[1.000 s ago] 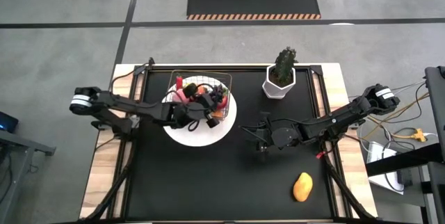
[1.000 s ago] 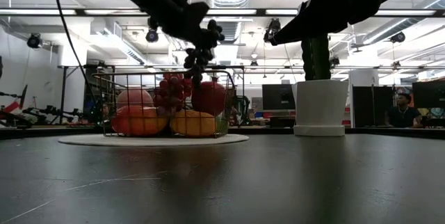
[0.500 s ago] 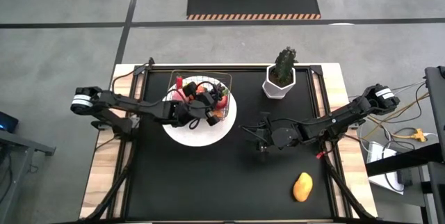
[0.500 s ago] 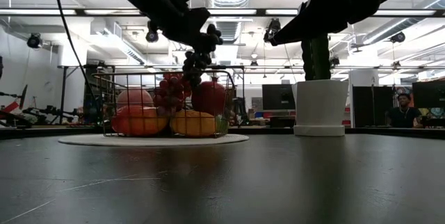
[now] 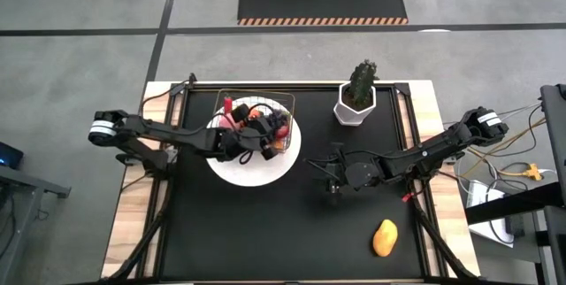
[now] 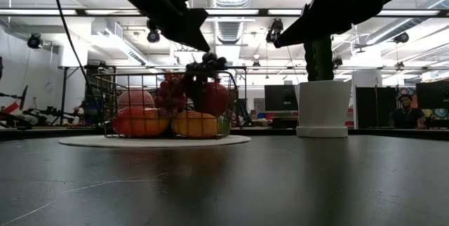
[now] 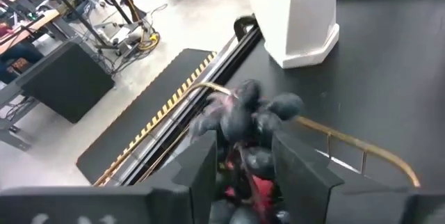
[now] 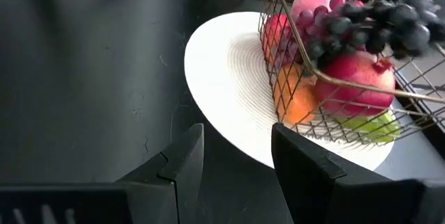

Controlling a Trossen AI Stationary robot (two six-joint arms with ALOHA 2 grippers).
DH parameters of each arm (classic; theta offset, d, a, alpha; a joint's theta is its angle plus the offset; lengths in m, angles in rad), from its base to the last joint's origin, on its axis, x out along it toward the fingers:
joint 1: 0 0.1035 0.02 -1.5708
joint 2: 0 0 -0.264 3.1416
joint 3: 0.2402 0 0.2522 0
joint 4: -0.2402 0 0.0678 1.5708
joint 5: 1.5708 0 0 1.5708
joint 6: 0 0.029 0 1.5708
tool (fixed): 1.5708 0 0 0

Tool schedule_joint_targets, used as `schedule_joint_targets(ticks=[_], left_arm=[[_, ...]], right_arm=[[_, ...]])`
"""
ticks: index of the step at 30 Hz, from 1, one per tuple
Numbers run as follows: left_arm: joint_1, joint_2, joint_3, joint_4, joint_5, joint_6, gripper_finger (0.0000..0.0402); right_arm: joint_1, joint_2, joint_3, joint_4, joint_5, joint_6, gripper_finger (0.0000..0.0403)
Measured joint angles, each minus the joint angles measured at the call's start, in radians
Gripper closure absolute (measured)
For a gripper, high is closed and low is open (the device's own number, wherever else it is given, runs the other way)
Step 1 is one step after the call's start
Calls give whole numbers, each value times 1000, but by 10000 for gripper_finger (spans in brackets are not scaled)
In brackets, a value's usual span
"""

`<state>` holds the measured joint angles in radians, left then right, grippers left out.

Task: Build produce basket
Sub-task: Put the black grapes in the gold wire basket, then put the mango in the gold wire basket

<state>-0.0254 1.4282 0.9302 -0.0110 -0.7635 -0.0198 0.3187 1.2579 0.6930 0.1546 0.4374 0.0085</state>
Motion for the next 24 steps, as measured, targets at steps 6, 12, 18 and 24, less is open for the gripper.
schedule_joint_targets(ticks=[6,12,18,24], left_arm=[[-3,-51,17,-95,0,0,267],[-4,-115,19,-105,44,0,266],[0,-139,15,-65,189,-1,276],[6,-85,17,-40,243,1,325]], right_arm=[[0,2,-1,-23,0,25,245],[0,3,-2,-23,0,26,246],[0,3,-2,-22,0,26,246],[0,3,-2,-15,0,33,246]])
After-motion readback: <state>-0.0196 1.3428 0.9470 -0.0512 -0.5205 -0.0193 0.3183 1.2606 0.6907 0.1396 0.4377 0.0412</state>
